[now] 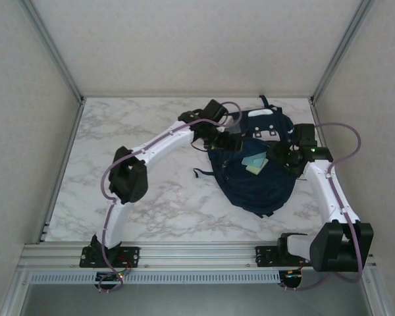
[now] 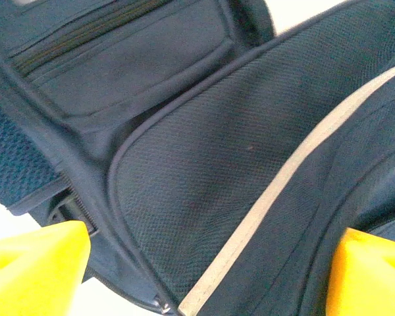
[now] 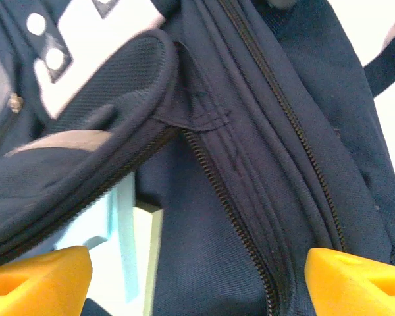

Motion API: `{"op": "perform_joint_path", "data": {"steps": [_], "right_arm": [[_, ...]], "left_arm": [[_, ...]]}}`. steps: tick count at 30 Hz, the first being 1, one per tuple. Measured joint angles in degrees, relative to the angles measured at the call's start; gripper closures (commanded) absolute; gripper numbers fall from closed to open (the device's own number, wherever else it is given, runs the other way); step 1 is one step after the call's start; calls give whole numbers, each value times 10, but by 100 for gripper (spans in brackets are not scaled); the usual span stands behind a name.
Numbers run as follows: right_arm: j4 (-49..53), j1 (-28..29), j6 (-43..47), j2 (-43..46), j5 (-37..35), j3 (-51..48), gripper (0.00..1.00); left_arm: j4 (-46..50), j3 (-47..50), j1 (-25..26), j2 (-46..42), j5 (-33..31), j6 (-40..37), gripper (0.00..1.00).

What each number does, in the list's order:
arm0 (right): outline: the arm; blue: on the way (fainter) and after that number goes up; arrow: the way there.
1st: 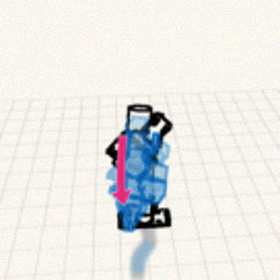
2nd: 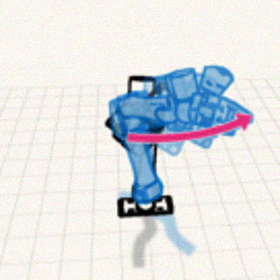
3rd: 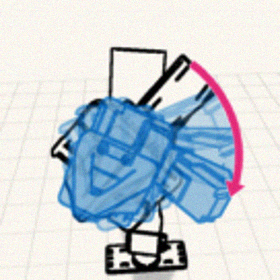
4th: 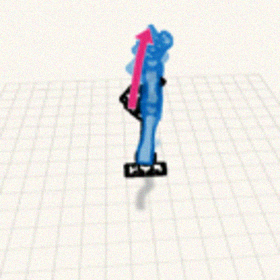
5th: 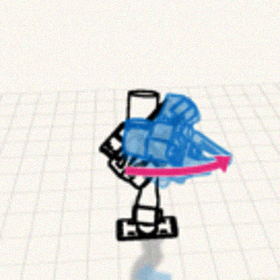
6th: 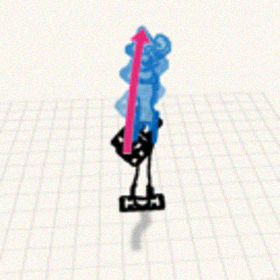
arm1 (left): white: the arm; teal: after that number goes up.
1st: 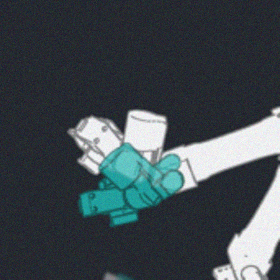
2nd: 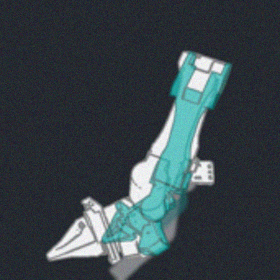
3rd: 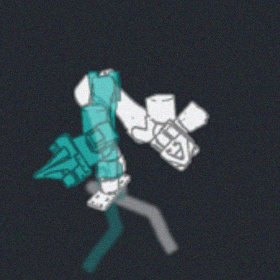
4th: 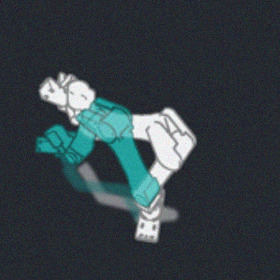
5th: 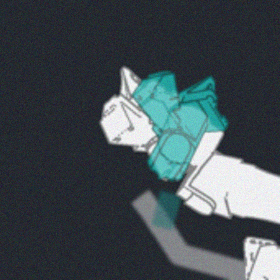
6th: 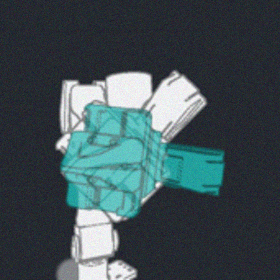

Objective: Pack books, pencil case, and school supplies into a backpack

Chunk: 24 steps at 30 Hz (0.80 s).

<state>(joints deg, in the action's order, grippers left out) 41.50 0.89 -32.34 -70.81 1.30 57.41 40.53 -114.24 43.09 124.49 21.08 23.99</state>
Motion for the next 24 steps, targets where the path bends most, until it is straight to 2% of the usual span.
{"op": "perform_joint_path", "data": {"steps": [4,10,21,24], "right_arm": [[-33,0,-7,-14,9,-31,18],[-74,-10,-21,-49,4,-66,22],[-110,-10,-35,-85,5,-82,25],[-118,-10,-35,-86,9,-85,26]], "left_arm": [[-70,72,-40,-23,33,50,14],[-101,104,-86,1,15,107,14],[-147,94,-81,33,-8,170,19],[-167,88,-76,66,-6,194,27]]}}
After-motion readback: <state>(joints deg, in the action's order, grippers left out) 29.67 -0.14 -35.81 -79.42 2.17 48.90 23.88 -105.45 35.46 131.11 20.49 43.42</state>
